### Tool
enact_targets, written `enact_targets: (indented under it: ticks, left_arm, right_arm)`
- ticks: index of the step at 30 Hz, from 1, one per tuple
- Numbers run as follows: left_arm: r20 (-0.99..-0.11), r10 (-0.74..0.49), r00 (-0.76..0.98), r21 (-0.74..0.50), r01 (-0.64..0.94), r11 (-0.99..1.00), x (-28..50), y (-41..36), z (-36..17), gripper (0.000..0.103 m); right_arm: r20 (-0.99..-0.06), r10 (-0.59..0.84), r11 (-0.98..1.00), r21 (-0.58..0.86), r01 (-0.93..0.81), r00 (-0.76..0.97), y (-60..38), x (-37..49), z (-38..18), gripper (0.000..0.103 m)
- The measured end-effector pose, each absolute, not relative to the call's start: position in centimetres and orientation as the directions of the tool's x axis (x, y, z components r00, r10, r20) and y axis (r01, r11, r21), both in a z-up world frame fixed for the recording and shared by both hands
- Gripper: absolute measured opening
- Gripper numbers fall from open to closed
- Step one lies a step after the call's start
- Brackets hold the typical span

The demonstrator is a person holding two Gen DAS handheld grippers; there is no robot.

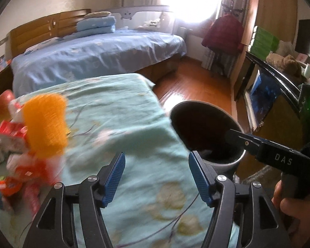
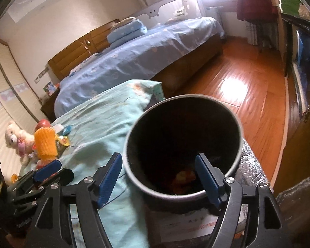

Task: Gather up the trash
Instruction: 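Open both tools to drop the wrappers into the bin, then move both open tools back over the table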

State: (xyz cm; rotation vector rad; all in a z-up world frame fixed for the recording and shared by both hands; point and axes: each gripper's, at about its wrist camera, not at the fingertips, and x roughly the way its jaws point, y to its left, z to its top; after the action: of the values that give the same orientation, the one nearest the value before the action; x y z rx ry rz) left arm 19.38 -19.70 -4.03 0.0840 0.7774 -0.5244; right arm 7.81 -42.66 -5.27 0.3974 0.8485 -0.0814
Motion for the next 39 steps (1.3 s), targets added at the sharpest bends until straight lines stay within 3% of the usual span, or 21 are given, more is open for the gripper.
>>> enact_targets:
  ticks: [32, 39]
  left_arm:
    - [-0.685, -0.185, 0.705, -0.119, 0.142, 0.983, 7.1, -0.5, -1.7, 0.063]
    - [-0.687, -0.185, 0.703, -0.143, 0.118, 0.983, 6.7, 1.9, -0.8, 0.063]
  right_arm:
    - [-0.729, 0.329, 0.936, 0.335, -0.106, 0.601, -23.5, 5.7, -5.9, 0.075]
    - [-0.741, 0.365, 0.93, 0.315, -0.188, 0.564, -19.3, 5.5, -6.4, 0.075]
